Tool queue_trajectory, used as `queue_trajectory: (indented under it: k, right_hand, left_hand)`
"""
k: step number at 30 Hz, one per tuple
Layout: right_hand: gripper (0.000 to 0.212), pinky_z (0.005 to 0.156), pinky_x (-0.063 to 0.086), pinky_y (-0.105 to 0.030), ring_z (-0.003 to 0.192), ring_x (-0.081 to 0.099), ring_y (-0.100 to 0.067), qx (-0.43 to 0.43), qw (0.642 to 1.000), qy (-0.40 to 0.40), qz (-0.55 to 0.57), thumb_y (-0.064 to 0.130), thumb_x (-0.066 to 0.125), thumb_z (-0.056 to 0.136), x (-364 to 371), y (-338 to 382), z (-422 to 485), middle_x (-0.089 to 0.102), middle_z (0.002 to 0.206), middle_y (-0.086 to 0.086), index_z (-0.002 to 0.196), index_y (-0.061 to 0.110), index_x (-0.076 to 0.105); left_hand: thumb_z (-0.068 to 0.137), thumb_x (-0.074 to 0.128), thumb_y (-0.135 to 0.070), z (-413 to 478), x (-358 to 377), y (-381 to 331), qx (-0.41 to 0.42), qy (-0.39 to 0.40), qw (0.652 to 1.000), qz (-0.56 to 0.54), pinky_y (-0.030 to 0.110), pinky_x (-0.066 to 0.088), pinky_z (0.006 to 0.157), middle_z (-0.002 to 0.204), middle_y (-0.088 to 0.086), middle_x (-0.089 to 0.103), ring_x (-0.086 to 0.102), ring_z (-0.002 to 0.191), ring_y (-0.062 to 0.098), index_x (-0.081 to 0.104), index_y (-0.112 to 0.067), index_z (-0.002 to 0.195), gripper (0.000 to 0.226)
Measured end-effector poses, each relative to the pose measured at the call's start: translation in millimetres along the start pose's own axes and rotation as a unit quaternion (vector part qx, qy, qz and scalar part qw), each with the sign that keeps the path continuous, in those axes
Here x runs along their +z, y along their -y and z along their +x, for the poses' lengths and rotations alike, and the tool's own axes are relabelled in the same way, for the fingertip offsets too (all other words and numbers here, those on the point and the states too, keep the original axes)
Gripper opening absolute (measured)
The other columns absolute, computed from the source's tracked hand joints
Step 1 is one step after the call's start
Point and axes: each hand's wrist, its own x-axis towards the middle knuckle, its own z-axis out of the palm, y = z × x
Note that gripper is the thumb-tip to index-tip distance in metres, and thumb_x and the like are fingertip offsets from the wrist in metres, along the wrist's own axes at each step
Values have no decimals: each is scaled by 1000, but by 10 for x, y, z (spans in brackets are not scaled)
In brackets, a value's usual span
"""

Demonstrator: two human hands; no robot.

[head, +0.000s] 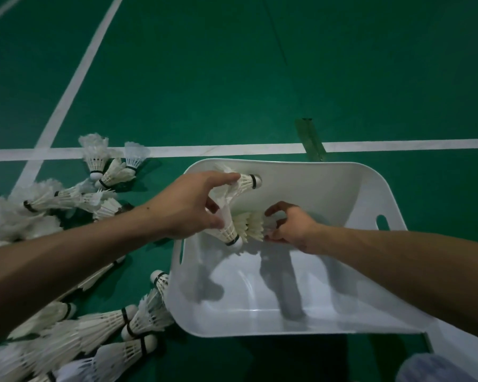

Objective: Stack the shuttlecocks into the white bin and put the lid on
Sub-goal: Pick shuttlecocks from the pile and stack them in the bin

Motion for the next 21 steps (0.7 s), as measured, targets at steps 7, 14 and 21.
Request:
queue_trajectory:
  k: [7, 14, 21]
  right_hand:
    - [62, 55, 59, -40, 73, 67, -37, 13, 998, 42, -43, -21, 56, 79, -152, 61, -201, 52, 115, -11, 115, 28, 45]
    - [59, 69, 58, -38, 89, 64, -26, -117, 988, -65, -71, 3, 82, 69, -424, 112, -482, 61, 111, -8, 114, 23, 49]
    - [74, 79, 53, -22, 102, 61, -11, -225, 954, 8, -196, 17, 89, 64, -530, 297, -795, 64, 113, 2, 125, 32, 50]
  left_hand:
    - [75, 80, -13, -1, 35, -71, -2, 18, 1000, 17, 16, 45, 63, 144, -10, 45, 65, 86, 2, 36, -40, 143, 85]
    - [78, 76, -12, 43, 153, -337, 27, 84, 992, 92, 25, 41, 73, 133, -6, 56, 63, 92, 9, 40, -37, 142, 78]
    - [79, 74, -9, 78, 333, -480, 62, 163, 981, 88, 20, 46, 72, 143, -11, 47, 63, 95, 7, 41, -35, 141, 75]
